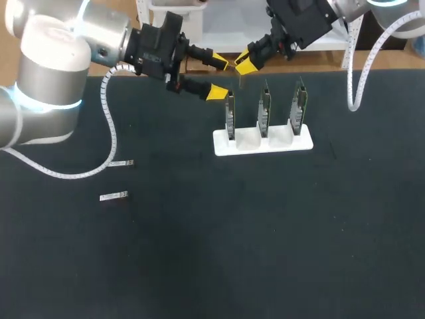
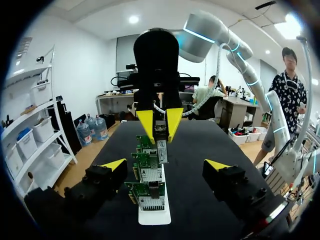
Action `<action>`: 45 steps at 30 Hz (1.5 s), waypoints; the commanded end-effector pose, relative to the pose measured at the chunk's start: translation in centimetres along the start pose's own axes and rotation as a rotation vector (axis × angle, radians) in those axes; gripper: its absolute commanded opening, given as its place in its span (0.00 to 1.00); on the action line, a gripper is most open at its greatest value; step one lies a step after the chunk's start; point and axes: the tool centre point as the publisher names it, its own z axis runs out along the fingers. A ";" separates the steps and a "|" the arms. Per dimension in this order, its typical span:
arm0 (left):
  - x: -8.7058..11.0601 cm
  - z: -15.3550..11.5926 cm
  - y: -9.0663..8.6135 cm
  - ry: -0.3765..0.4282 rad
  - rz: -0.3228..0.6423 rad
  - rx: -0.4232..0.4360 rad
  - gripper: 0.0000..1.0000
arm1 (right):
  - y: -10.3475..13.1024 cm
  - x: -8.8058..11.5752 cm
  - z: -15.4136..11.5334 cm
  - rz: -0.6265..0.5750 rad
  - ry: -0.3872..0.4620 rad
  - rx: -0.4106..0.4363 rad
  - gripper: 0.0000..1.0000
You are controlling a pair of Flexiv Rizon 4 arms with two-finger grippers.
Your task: Pick up the optical module with the left hand, and insert it into the network port with the right hand.
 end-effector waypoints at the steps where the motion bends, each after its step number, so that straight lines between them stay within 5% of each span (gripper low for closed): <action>1: 0.0 0.0 -0.9 0.010 -0.005 -0.011 1.00 | 0.2 0.1 -0.1 -0.001 -0.001 0.005 0.00; 16: 1.0 -0.2 -1.0 0.110 -0.067 -0.012 1.00 | 0.5 0.0 0.1 -0.005 0.008 -0.004 0.00; 45: 2.2 -0.4 -0.3 0.123 -0.125 -0.023 1.00 | 0.6 0.1 -0.2 -0.012 0.020 -0.008 0.00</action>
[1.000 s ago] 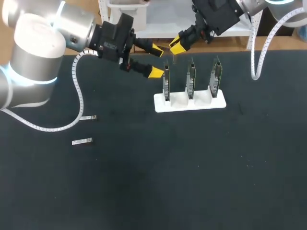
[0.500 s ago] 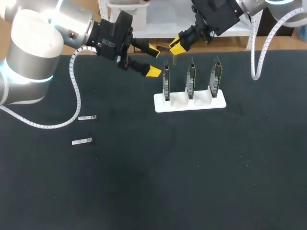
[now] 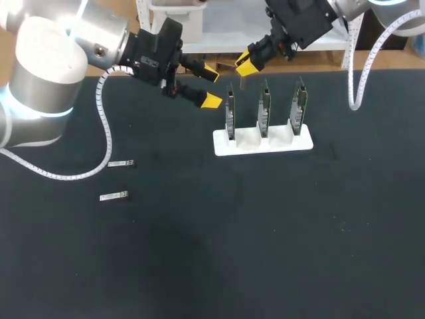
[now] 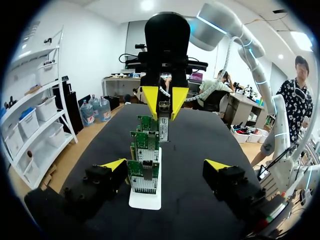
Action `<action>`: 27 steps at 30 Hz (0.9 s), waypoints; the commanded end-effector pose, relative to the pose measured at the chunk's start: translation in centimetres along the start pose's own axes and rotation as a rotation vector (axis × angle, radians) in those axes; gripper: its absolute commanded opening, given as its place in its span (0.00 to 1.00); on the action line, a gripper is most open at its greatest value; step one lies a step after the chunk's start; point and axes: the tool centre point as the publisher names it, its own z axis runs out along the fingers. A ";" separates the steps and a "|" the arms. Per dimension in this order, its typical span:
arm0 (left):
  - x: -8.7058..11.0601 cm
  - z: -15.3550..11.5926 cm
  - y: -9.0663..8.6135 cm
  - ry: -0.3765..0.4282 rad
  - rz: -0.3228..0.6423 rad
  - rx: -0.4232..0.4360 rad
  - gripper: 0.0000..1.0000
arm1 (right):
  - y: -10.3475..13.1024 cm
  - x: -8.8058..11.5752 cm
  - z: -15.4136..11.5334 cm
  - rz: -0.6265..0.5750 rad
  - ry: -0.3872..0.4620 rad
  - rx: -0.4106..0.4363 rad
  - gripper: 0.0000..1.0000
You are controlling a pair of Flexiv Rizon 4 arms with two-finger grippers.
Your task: Pick up the optical module with the left hand, and insert it into the network port with the right hand.
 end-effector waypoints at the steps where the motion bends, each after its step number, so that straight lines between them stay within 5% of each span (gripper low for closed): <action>1: -0.2 0.2 0.5 0.013 -0.005 0.008 1.00 | 0.1 0.1 -0.1 0.000 -0.001 0.002 0.00; 27: 0.3 0.0 1.1 0.066 -0.020 -0.015 1.00 | 0.2 0.5 -0.2 0.004 0.005 0.004 0.00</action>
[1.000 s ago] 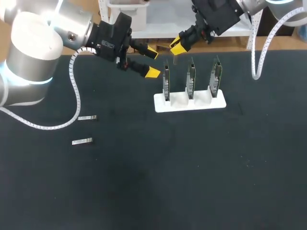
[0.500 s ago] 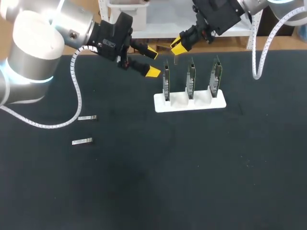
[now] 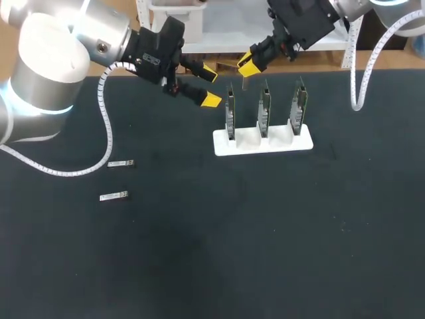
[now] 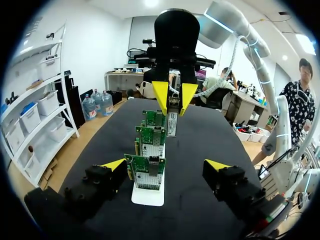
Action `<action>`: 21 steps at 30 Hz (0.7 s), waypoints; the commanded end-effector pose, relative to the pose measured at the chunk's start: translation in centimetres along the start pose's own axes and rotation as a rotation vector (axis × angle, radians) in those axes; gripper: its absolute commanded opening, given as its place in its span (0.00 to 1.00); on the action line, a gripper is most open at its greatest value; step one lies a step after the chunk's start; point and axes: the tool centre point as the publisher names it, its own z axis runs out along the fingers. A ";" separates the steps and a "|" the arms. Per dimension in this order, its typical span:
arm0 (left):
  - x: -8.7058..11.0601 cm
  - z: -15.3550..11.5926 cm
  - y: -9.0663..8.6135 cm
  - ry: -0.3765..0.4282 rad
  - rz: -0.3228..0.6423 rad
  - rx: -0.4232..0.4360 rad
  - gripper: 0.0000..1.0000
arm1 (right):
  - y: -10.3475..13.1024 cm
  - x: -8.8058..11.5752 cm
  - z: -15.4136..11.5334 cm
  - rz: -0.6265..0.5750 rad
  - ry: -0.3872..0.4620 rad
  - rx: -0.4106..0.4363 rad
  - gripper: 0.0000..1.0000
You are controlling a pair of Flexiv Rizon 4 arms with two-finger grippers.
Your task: Pick up the optical module with the left hand, and insert it into the network port with the right hand.
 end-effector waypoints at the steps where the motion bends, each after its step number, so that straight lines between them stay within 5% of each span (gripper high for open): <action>1: -0.3 0.0 0.3 0.022 0.006 0.003 1.00 | 0.2 0.0 0.0 -0.003 0.000 0.005 0.00; 21: -0.3 -0.2 0.7 0.036 0.036 -0.010 1.00 | 0.2 0.0 0.0 -0.006 0.009 0.012 0.00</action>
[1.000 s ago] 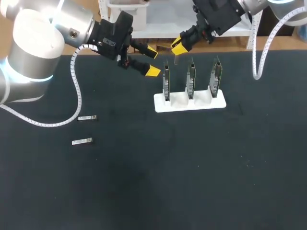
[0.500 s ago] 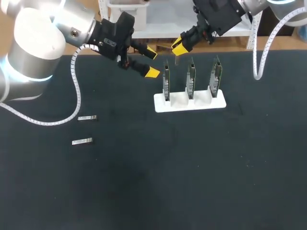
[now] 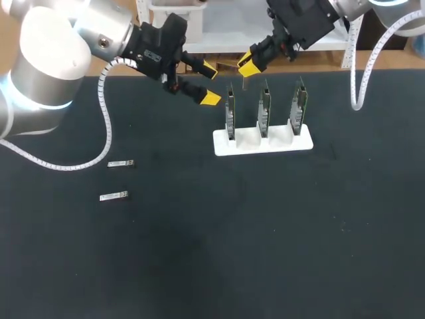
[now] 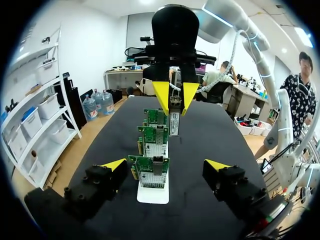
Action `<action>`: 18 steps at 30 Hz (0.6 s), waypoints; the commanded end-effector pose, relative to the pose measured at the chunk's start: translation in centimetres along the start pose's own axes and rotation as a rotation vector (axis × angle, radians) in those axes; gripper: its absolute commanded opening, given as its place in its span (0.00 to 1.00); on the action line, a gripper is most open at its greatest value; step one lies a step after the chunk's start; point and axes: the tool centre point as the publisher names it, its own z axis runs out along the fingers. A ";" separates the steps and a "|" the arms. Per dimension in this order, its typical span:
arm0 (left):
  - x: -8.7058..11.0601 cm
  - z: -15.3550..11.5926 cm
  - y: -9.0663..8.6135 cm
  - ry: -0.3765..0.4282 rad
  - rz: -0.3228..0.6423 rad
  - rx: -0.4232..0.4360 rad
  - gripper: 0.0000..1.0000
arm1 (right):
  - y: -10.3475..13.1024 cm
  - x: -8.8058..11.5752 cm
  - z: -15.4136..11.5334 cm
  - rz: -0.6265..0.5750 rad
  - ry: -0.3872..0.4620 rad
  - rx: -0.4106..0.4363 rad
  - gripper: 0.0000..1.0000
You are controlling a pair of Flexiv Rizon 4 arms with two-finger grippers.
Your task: Pick up the optical module with the left hand, and insert it into the network port with the right hand.
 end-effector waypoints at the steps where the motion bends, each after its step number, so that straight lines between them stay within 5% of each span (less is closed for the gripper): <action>1: -0.1 0.0 0.2 0.005 -0.002 0.002 1.00 | 0.2 0.0 0.0 0.000 0.000 0.006 0.00; 18: -0.1 0.0 0.3 0.002 0.012 0.004 1.00 | 0.7 0.0 0.4 -0.009 -0.003 -0.015 0.00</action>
